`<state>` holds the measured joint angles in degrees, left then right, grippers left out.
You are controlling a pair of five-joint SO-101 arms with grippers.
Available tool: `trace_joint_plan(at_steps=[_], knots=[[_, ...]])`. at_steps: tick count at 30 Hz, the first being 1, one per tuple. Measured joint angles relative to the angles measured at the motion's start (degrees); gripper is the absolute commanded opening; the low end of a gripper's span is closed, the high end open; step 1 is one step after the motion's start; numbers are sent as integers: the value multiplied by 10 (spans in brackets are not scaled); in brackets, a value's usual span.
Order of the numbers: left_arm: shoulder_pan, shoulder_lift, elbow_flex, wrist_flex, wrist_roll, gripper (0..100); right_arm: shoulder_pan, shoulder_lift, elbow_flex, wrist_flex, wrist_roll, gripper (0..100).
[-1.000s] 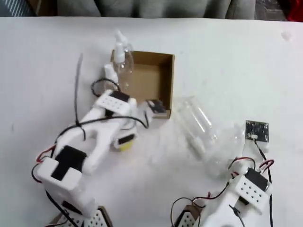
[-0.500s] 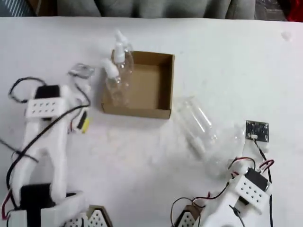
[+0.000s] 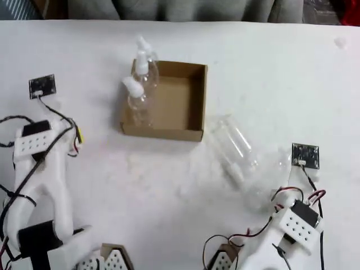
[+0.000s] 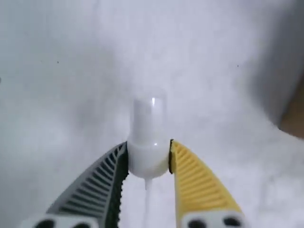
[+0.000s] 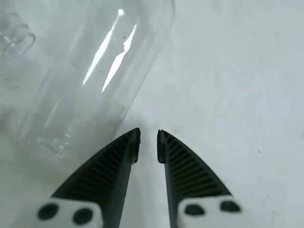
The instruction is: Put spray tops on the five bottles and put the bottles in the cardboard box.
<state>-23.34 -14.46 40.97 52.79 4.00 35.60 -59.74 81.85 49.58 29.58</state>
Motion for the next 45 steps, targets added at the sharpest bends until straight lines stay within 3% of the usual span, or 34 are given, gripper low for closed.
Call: trace_joint_plan(at_steps=[7, 22, 37, 45], knots=[[0, 0, 32, -56, 0, 252, 0, 0, 0, 0, 0, 38], [0, 0, 32, -54, 0, 264, 0, 0, 0, 0, 0, 38], [0, 0, -133, 285, -27, 261, 0, 0, 0, 0, 0, 38], [40, -102, -100, 288, -32, 264, 0, 0, 0, 0, 0, 38]])
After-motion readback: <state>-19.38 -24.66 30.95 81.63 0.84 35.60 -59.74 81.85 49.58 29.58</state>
